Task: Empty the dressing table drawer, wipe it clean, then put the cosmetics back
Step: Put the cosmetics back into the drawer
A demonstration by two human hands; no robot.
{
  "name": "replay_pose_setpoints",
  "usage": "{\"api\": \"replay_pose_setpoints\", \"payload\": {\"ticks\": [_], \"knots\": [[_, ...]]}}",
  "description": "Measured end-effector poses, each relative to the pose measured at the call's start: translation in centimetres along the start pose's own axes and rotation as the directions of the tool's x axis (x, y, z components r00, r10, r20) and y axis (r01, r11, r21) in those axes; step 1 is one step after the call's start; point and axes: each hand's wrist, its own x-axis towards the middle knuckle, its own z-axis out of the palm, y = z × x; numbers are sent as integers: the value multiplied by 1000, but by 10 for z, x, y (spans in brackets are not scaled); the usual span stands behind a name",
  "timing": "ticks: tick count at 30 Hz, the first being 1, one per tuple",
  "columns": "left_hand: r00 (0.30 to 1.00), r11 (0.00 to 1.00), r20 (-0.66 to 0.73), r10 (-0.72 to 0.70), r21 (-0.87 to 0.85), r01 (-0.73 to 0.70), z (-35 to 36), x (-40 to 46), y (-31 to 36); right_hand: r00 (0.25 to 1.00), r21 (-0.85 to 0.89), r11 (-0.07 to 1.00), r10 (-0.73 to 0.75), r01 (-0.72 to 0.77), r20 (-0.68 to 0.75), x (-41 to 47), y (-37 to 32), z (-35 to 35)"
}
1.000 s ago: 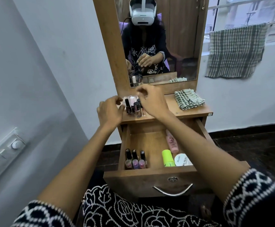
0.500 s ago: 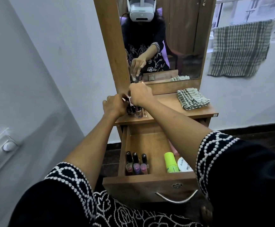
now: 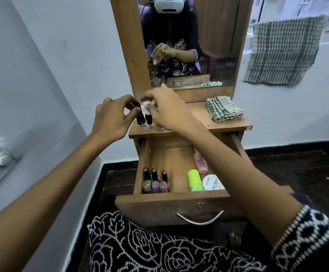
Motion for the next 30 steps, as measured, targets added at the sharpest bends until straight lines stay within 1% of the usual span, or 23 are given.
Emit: {"api": "replay_pose_setpoints", "payload": {"ticks": [4, 6, 8, 11, 15, 19, 24, 30], "knots": [[997, 994, 45, 66, -91, -62, -1, -41, 19, 997, 110, 991, 75, -74, -3, -53, 13, -6], [993, 988, 77, 86, -133, -75, 8, -59, 27, 993, 185, 976, 116, -116, 7, -77, 22, -6], [989, 986, 102, 104, -139, -90, 22, -74, 33, 987, 218, 963, 158, -161, 31, -96, 31, -1], [982, 994, 167, 85, -76, -74, 44, -85, 37, 972, 201, 951, 226, -236, 72, -110, 43, 10], [962, 997, 267, 63, 18, -70, 70, -87, 37, 952, 120, 949, 276, -291, 130, -114, 55, 26], [954, 994, 296, 47, 81, -73, 87, -84, 39, 934, 81, 945, 296, -317, 197, -116, 58, 37], [947, 993, 320, 30, 100, -65, 100, -87, 34, 914, 134, 920, 330, -367, 237, -128, 62, 44], [932, 988, 361, 21, 134, -74, 112, -89, 25, 916, 120, 927, 321, -356, 242, -126, 61, 44]]}}
